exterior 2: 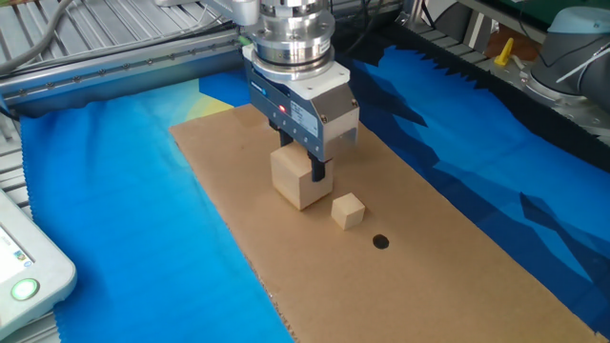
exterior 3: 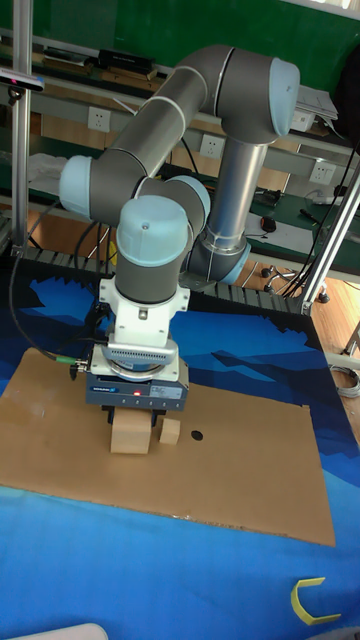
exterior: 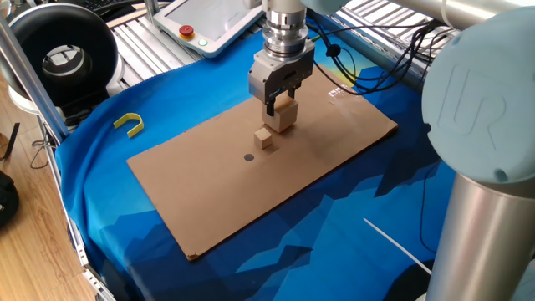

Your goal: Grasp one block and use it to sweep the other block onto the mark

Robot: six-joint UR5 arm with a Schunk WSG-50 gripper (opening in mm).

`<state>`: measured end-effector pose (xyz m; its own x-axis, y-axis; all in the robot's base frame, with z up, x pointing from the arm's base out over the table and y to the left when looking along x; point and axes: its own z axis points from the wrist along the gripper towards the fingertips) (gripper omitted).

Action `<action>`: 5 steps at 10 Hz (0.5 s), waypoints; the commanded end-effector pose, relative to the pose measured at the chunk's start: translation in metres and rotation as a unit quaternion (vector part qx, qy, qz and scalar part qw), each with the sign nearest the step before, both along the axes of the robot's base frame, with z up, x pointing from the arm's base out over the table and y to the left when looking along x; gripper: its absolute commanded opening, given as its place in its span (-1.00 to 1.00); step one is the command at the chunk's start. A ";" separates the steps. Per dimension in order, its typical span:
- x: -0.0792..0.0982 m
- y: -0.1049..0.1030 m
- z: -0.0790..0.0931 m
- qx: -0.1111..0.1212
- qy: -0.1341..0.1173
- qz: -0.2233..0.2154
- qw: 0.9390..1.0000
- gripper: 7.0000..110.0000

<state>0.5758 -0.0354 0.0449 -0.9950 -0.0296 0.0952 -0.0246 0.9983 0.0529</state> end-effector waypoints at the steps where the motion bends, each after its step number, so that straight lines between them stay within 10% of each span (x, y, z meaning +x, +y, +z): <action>1: -0.006 0.014 0.002 0.006 0.008 -0.017 1.000 -1.00; 5: -0.011 0.019 -0.006 -0.002 0.013 -0.034 0.999 -1.00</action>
